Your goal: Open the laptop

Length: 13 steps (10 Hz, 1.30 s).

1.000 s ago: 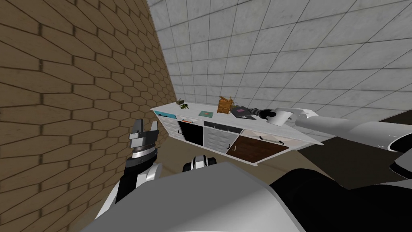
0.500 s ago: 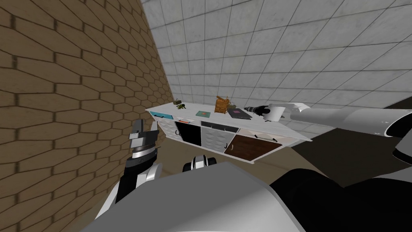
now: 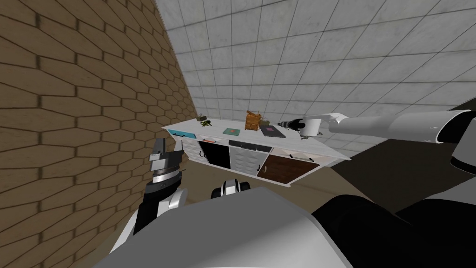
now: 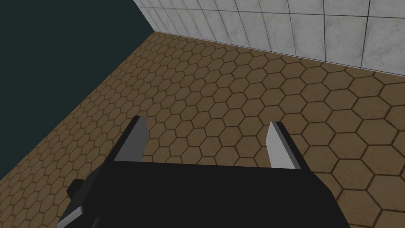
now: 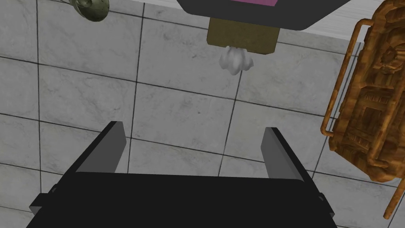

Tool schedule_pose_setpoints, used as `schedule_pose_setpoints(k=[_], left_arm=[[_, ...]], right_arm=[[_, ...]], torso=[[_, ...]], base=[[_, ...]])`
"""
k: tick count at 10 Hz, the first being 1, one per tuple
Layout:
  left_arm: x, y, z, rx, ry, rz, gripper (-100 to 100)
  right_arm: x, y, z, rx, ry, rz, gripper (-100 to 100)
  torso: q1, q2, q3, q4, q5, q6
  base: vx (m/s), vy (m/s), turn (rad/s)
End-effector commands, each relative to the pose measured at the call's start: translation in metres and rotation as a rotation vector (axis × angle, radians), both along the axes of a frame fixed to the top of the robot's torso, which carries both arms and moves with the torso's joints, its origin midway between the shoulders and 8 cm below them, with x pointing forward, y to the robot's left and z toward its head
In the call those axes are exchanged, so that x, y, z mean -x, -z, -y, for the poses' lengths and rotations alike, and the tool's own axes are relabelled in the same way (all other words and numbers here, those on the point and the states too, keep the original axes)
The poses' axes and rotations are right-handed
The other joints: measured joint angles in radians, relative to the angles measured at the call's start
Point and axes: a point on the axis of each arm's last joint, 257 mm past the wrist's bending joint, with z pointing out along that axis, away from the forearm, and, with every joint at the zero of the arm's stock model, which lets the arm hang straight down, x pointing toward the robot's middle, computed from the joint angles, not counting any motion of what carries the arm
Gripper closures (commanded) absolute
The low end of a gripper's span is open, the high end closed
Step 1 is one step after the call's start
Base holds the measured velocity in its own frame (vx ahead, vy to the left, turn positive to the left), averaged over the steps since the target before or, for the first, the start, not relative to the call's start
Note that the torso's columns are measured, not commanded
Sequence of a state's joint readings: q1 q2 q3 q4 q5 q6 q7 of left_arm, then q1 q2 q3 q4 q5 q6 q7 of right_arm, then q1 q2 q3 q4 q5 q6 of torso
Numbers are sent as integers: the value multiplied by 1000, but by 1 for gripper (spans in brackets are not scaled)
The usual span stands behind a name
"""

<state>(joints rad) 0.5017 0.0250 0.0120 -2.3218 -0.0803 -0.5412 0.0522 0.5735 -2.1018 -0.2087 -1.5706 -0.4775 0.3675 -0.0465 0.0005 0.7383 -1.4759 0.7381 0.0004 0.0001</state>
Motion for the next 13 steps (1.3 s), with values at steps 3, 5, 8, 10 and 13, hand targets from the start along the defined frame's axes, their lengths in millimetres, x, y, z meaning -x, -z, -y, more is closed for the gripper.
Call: schedule_pose_setpoints(k=[3,5,8,10,13], left_arm=[[0,0,0,0,0,0,0],[0,0,0,0,0,0,0],[0,0,0,0,0,0,0],[0,0,0,0,0,0,0],[0,0,0,0,0,0,0]], right_arm=[[-19,-7,-39,164,-79,-94,-100],[-28,-13,-55,231,-111,-124,-100],[-39,-16,-78,339,-156,-175,-100],[-45,-20,-93,405,-184,-201,-100],[-55,-23,-115,517,-227,-246,-100]], torso=[[-1,-1,0,0,0,0],[0,-1,0,0,-1,0],[0,0,0,0,-1,0],[-1,0,0,0,0,0],[-1,0,0,0,0,0]], base=[[-3,-54,-65],[-1,-52,-47],[-5,-62,-67],[-2,-69,-70],[-2,-57,-71]])
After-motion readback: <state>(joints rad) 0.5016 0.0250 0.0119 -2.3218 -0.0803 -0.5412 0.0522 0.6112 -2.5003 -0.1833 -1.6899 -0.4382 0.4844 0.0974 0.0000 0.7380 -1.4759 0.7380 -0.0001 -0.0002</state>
